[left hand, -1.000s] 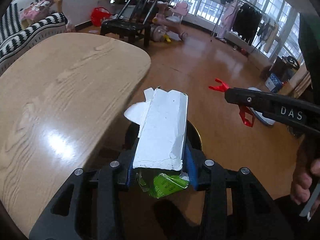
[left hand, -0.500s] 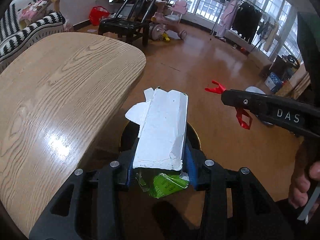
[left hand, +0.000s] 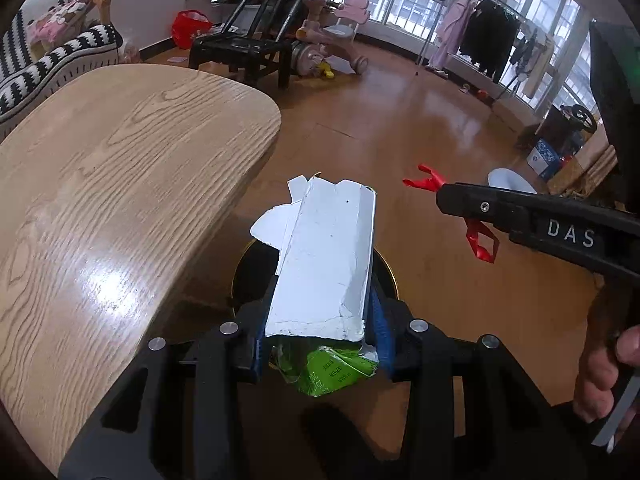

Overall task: Collect trash
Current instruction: 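Carry white box and red ribbon to the black bin and release both, then grasp the foil wrapper with the left tool while the right tool grasps the crumpled foil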

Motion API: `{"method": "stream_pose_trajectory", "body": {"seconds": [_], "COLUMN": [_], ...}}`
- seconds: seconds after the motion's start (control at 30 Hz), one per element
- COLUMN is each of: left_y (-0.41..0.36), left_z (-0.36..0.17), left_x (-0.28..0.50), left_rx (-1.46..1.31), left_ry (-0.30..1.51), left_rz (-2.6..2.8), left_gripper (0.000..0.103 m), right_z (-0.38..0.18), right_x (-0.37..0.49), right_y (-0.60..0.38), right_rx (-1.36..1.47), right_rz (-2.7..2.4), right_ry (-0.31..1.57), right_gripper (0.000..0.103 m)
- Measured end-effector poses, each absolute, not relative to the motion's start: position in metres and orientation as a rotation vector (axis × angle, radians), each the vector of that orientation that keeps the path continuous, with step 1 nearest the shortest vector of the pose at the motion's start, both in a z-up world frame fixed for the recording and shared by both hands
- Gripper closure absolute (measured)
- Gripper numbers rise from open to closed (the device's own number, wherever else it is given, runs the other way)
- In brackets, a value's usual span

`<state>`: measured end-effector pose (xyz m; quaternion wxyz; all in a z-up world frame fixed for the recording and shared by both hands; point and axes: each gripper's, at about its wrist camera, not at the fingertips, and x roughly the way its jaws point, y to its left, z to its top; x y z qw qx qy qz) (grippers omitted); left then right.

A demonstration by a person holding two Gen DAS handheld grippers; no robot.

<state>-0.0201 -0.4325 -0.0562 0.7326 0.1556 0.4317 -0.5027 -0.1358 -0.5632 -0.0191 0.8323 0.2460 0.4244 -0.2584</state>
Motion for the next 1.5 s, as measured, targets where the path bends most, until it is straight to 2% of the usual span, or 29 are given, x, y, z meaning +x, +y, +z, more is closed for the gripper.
{"method": "stream_pose_trajectory", "body": {"seconds": [0.3,0.37,0.4,0.43,0.5,0.53,0.57,0.7,0.8,0.93,1.1,1.17,1.5], "left_y": [-0.433,-0.435,-0.435,-0.436,-0.437,-0.438,-0.438,-0.433,-0.427,-0.413,-0.379,-0.358,-0.212], "left_z": [-0.062,-0.063,-0.061,-0.06,-0.058,-0.058,-0.058,-0.056,-0.05,-0.042,-0.025,-0.016,0.026], "left_x": [-0.018,-0.019,-0.02,-0.021,-0.022,-0.023,-0.023,-0.023,-0.022,-0.019,-0.012,-0.006,0.033], "left_rx": [0.361,0.366,0.369,0.367,0.361,0.361,0.358,0.361,0.342,0.33,0.369,0.358,0.27], "left_ry": [0.96,0.961,0.949,0.938,0.931,0.935,0.937,0.925,0.91,0.909,0.84,0.828,0.748], "left_rz": [-1.086,-1.091,-1.084,-1.08,-1.086,-1.088,-1.088,-1.084,-1.076,-1.045,-0.981,-0.955,-0.693], "left_gripper": [0.061,0.055,0.044,0.035,0.032,0.028,0.027,0.023,0.015,0.008,0.008,0.008,0.007], "right_z": [-0.017,-0.016,-0.016,-0.016,-0.015,-0.014,-0.012,-0.009,-0.007,-0.005,0.002,0.007,0.023], "right_x": [-0.134,-0.136,-0.136,-0.135,-0.135,-0.135,-0.136,-0.134,-0.134,-0.133,-0.116,-0.106,-0.044], "right_y": [-0.565,-0.565,-0.566,-0.566,-0.566,-0.565,-0.565,-0.558,-0.558,-0.557,-0.539,-0.528,-0.449], "right_rx": [0.534,0.543,0.547,0.552,0.548,0.543,0.538,0.503,0.506,0.506,0.495,0.479,0.42], "right_rz": [-0.561,-0.569,-0.566,-0.562,-0.568,-0.57,-0.572,-0.564,-0.565,-0.556,-0.491,-0.461,-0.27], "right_ry": [0.885,0.873,0.872,0.873,0.87,0.864,0.856,0.847,0.837,0.833,0.819,0.812,0.811], "right_gripper": [0.092,0.092,0.091,0.088,0.071,0.05,0.039,0.039,0.039,0.028,0.027,0.022,0.018]}}
